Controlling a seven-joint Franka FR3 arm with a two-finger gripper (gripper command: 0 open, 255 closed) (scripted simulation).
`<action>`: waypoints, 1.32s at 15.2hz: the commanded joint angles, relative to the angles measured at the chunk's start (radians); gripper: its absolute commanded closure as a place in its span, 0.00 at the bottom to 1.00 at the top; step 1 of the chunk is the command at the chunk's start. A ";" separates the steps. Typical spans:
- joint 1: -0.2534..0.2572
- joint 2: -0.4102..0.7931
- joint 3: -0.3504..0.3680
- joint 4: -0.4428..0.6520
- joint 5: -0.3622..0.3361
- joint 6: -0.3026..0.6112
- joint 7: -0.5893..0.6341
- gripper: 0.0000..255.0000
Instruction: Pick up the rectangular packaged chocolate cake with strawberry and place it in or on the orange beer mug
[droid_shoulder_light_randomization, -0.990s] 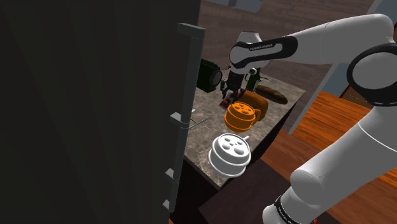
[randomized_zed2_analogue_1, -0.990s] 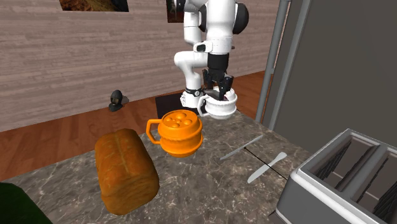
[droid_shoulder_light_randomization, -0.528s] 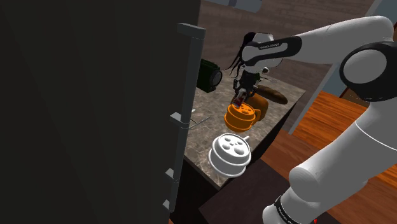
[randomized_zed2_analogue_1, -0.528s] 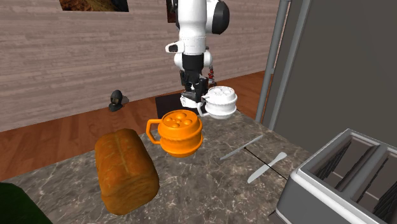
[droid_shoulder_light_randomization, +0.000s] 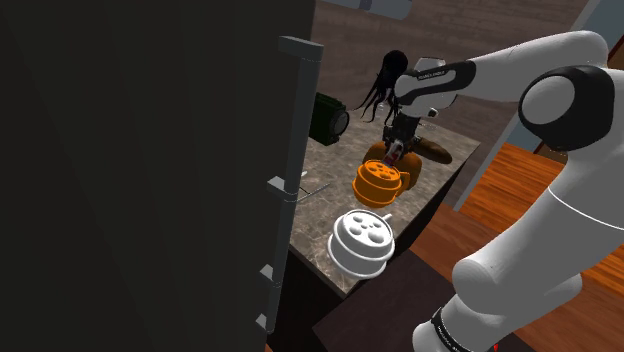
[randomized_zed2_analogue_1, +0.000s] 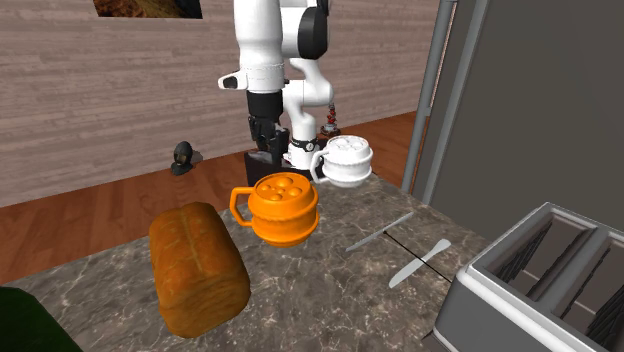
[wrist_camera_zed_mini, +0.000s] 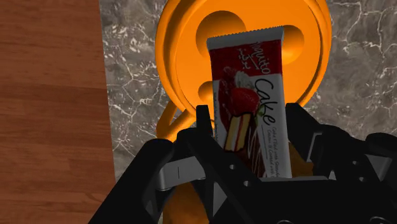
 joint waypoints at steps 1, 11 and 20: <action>-0.002 0.011 -0.002 -0.010 0.001 0.021 -0.005 1.00; -0.003 0.061 -0.002 -0.090 0.006 0.151 -0.008 1.00; -0.003 0.062 -0.002 -0.089 0.006 0.151 -0.009 0.00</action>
